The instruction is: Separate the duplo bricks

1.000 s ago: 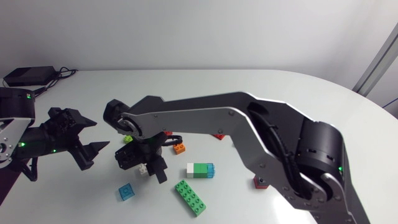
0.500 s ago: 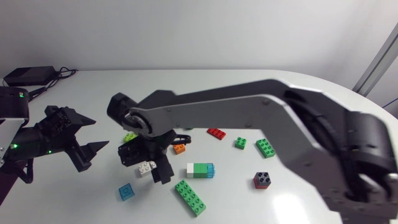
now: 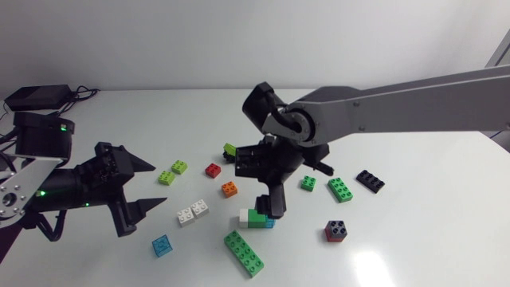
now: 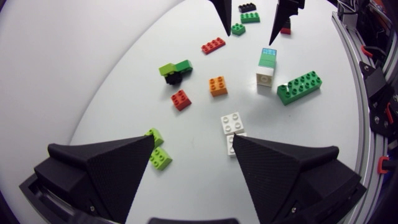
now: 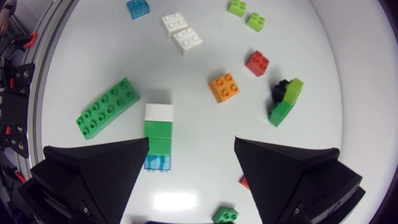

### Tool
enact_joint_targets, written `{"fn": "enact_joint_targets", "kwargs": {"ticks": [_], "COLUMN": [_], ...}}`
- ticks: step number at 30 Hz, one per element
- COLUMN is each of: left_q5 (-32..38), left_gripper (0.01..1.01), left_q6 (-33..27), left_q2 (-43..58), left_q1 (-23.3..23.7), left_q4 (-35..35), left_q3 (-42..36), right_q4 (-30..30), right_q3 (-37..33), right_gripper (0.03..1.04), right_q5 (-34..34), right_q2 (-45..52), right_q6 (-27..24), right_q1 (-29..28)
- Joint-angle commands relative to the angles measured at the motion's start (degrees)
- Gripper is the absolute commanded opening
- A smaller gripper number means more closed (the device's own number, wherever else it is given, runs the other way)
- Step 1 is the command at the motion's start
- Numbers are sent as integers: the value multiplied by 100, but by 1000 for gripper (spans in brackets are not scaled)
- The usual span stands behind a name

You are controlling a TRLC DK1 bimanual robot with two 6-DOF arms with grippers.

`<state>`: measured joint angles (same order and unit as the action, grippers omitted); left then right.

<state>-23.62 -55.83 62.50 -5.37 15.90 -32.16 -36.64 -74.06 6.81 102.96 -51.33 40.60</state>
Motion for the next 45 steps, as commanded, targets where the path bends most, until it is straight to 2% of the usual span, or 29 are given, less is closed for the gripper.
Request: {"fn": "enact_joint_targets", "kwargs": {"ticks": [1,9,19,22,25,28,35,41,45], "left_q5": [-47,-47,-82,-73,-82,-82,-82,-258,-653], "left_gripper": [874,874,874,874,874,872,872,872,872], "left_q6": [11,81,178,231,284,301,371,389,345], "left_q2": [228,579,799,799,799,808,772,720,746], "left_q1": [-219,-457,-641,-729,-791,-861,-922,-1045,-1054], "left_q4": [62,80,36,36,27,27,27,36,71], "left_q3": [-36,-97,-124,-132,-159,-132,-115,-150,-238], "right_q4": [175,412,694,755,834,940,1151,1291,1274], "right_q3": [375,753,1113,1175,1228,1280,1430,1570,1526], "right_gripper": [961,949,933,898,834,715,318,295,295], "right_q5": [145,479,550,585,629,646,646,638,638], "right_q2": [14,14,111,119,172,260,321,-100,-531], "right_q6": [220,501,624,668,712,765,800,800,791], "right_q1": [-8,-17,-35,-35,-8,36,97,115,141]}}
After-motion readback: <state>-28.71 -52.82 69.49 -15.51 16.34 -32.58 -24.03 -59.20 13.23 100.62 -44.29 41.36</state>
